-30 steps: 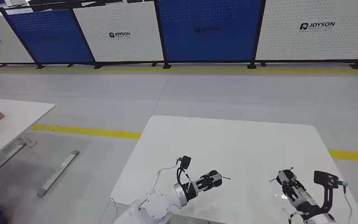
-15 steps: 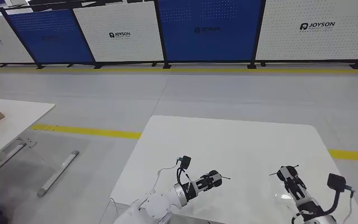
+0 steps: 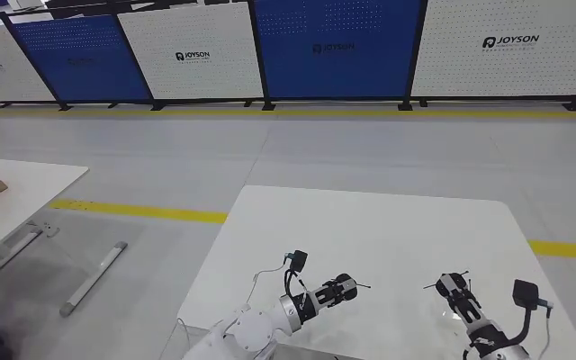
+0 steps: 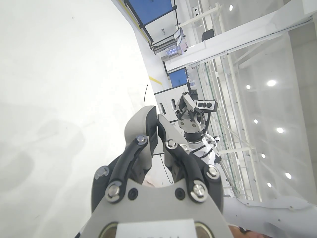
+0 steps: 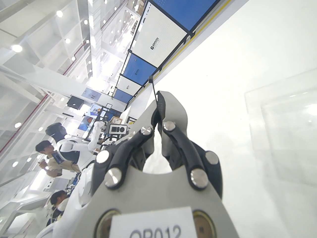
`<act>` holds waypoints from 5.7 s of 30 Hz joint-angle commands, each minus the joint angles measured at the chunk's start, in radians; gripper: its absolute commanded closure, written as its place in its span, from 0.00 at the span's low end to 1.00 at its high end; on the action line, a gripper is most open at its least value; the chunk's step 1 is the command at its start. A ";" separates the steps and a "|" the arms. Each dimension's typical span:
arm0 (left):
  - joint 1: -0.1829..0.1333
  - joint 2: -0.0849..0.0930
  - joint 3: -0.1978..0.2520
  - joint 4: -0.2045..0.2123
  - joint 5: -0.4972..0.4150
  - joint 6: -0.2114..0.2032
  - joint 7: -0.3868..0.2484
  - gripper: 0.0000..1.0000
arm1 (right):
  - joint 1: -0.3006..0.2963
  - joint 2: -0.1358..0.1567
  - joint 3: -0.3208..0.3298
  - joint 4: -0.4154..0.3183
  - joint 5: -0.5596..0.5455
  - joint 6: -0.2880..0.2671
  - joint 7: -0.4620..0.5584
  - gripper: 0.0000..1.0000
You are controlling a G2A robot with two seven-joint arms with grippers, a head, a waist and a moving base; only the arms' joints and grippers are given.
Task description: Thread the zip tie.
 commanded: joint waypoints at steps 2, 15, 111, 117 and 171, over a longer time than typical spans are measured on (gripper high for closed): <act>0.000 0.000 0.000 0.000 0.000 0.000 0.000 1.00 | 0.000 0.000 0.000 0.000 0.000 0.000 0.000 1.00; -0.014 -0.007 0.028 0.012 0.000 0.027 0.015 1.00 | 0.000 0.000 0.000 0.000 0.000 0.000 0.000 1.00; -0.037 -0.007 0.009 -0.002 -0.122 0.006 -0.050 1.00 | -0.041 -0.029 -0.117 0.007 -0.196 -0.143 -0.047 1.00; -0.052 -0.007 0.018 -0.014 -0.002 0.017 0.006 1.00 | -0.041 -0.029 -0.117 0.007 -0.196 -0.143 -0.047 1.00; -0.080 -0.012 0.040 0.052 0.032 0.037 0.018 1.00 | 0.092 -0.097 -0.281 0.210 -0.181 -0.187 -0.385 1.00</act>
